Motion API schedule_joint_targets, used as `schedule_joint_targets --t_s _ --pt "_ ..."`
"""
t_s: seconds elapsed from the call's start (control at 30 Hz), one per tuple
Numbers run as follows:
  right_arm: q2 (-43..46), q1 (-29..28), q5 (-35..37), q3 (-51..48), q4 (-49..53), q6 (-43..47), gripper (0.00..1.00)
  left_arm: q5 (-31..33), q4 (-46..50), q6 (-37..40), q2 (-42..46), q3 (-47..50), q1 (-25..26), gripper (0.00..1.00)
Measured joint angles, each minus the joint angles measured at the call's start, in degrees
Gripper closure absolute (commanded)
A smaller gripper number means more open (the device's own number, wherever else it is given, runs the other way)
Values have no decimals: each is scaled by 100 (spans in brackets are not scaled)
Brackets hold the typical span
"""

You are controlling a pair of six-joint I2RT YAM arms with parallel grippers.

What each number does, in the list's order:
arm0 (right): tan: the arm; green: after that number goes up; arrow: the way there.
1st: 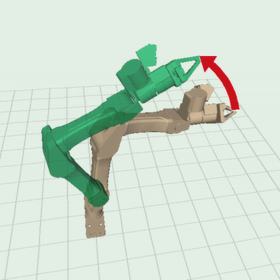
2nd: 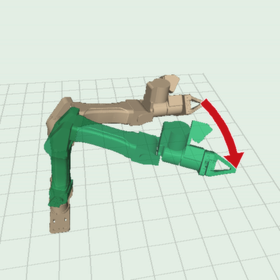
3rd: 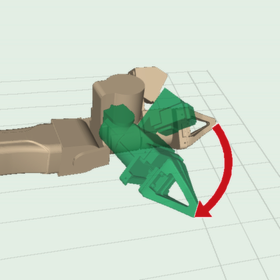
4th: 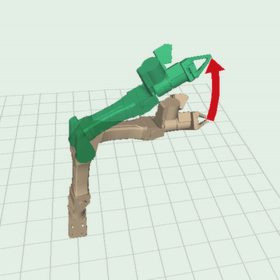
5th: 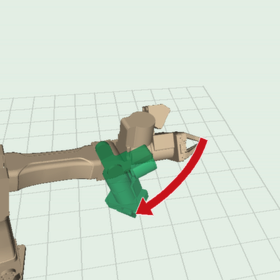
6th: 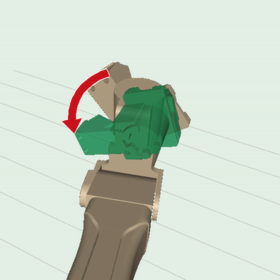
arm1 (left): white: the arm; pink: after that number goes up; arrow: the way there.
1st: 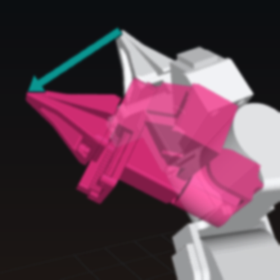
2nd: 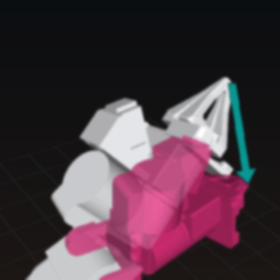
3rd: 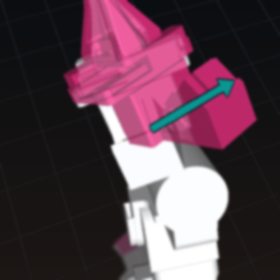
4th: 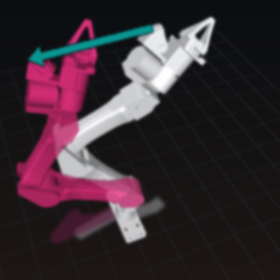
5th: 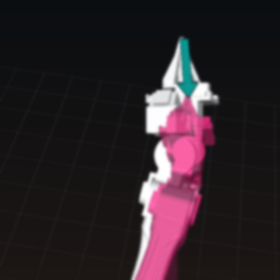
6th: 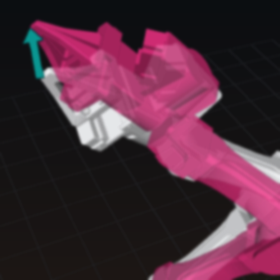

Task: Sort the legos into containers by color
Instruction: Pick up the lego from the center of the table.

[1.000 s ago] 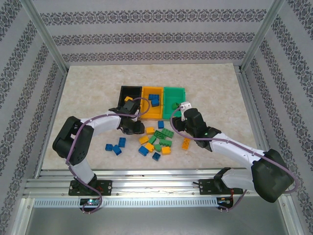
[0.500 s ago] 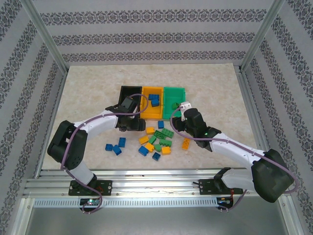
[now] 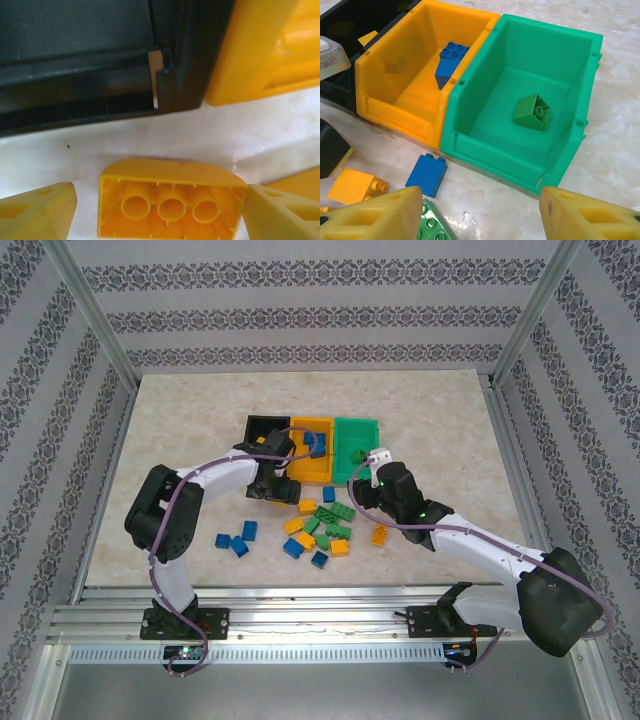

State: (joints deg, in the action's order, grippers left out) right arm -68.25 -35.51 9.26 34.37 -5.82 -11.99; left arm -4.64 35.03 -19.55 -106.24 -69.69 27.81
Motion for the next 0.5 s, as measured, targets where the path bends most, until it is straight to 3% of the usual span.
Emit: schedule_joint_targets --t_s 0.17,0.23,0.5 --pt "0 0 0 -4 2 2 36 -72 46 52 -17 0 0 27" --pt "0 -2 0 -4 2 2 36 -114 44 50 -17 0 0 35" --pt "0 -2 0 -4 2 2 36 -212 61 50 332 101 -2 37"
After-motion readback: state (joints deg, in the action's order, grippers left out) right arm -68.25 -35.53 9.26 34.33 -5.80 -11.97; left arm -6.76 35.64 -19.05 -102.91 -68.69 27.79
